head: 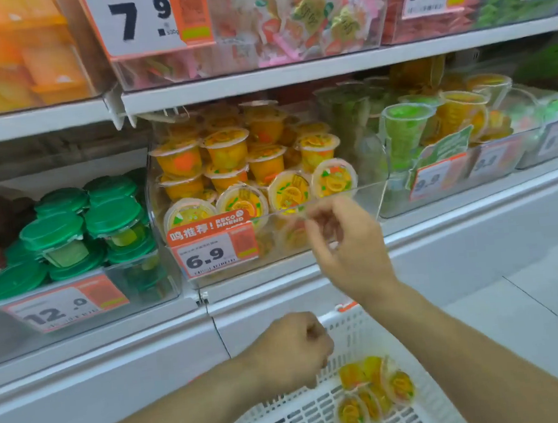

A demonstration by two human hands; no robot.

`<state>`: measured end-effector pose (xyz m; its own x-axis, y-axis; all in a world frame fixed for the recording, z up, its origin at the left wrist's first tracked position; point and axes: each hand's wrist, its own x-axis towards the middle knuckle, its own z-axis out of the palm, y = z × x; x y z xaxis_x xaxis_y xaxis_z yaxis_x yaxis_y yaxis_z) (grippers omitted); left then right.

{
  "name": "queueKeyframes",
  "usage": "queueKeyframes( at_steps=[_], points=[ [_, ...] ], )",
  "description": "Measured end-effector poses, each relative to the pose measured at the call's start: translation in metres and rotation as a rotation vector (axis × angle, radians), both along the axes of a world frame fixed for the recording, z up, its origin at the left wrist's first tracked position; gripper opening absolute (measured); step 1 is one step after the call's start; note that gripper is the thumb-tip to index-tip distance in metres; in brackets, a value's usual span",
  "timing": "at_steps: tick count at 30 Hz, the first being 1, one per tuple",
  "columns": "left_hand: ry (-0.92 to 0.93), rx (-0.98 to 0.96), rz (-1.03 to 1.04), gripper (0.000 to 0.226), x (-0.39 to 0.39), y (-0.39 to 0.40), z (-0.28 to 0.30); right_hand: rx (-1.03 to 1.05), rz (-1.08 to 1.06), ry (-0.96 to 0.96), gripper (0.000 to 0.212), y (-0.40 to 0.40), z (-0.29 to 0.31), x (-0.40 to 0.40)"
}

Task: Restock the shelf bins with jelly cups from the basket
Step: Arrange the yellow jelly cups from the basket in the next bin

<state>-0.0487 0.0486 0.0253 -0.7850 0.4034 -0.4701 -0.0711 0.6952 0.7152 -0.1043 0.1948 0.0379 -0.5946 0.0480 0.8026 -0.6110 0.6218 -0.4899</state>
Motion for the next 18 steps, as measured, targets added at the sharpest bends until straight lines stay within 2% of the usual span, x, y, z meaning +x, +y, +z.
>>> queueKeyframes(
  at_steps=[2,5,8,10,12,15,18],
  points=[
    [-0.062,-0.307,-0.267,0.037,0.004,0.001,-0.03,0.085,0.033,-0.244,0.01,0.004,-0.073,0.037],
    [-0.096,-0.644,-0.574,0.046,0.014,0.008,-0.081,0.266,0.03,-0.821,0.019,0.028,-0.172,0.089],
    [-0.035,-0.671,-0.549,0.042,0.018,0.019,-0.142,0.535,0.049,-1.43,0.045,0.061,-0.225,0.119],
    [0.025,-0.571,-0.36,0.04,0.019,0.03,-0.181,0.627,0.065,-1.675,0.061,0.078,-0.243,0.125],
    [0.058,-0.49,-0.2,0.052,0.018,0.04,-0.215,0.622,-0.028,-1.693,0.06,0.09,-0.256,0.118],
    [0.104,-0.449,-0.118,0.079,0.016,0.054,-0.255,0.524,-0.215,-1.547,0.05,0.101,-0.27,0.101],
    [0.133,-0.405,-0.061,0.101,0.011,0.067,-0.285,0.414,-0.243,-1.41,0.056,0.104,-0.283,0.092]
  ],
)
